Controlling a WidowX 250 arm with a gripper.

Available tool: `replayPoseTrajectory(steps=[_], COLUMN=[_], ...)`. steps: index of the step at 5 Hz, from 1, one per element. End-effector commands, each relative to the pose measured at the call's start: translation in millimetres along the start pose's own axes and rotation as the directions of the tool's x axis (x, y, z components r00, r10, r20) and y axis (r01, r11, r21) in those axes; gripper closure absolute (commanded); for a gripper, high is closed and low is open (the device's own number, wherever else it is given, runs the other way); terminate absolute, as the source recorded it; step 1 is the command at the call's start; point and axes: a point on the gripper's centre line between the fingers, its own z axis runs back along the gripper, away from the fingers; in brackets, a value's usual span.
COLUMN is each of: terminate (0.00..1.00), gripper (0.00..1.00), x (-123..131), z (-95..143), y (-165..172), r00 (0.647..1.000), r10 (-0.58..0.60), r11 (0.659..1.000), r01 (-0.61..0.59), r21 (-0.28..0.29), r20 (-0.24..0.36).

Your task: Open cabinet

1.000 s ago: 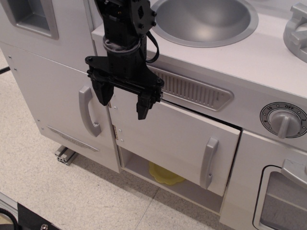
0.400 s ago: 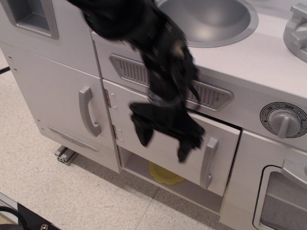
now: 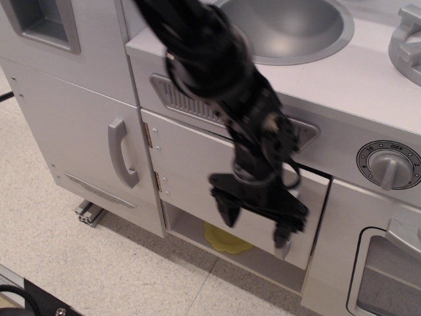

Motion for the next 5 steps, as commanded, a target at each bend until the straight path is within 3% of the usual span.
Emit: replayPoseTrajectory(steps=[1,2,3,5], terminate=[0.0,0.0,0.0,0.0], gripper=[0.0,0.0,1.0,1.0], x=[28,33,30,20], z=[-6,-6,-8,-7], y=[-17,-19,-19,-18], r00=[0.995,0.994,0.992,0.989], r10=[0.013,0.032,0.031,-0.003], r11=[1.0,0.999,0.999,1.0], r01=[-0.011,-0.03,-0.029,0.007], r21=[-0.018,-0.021,-0.018,-0.024], r20=[0.094,0.101,0.124,0.145])
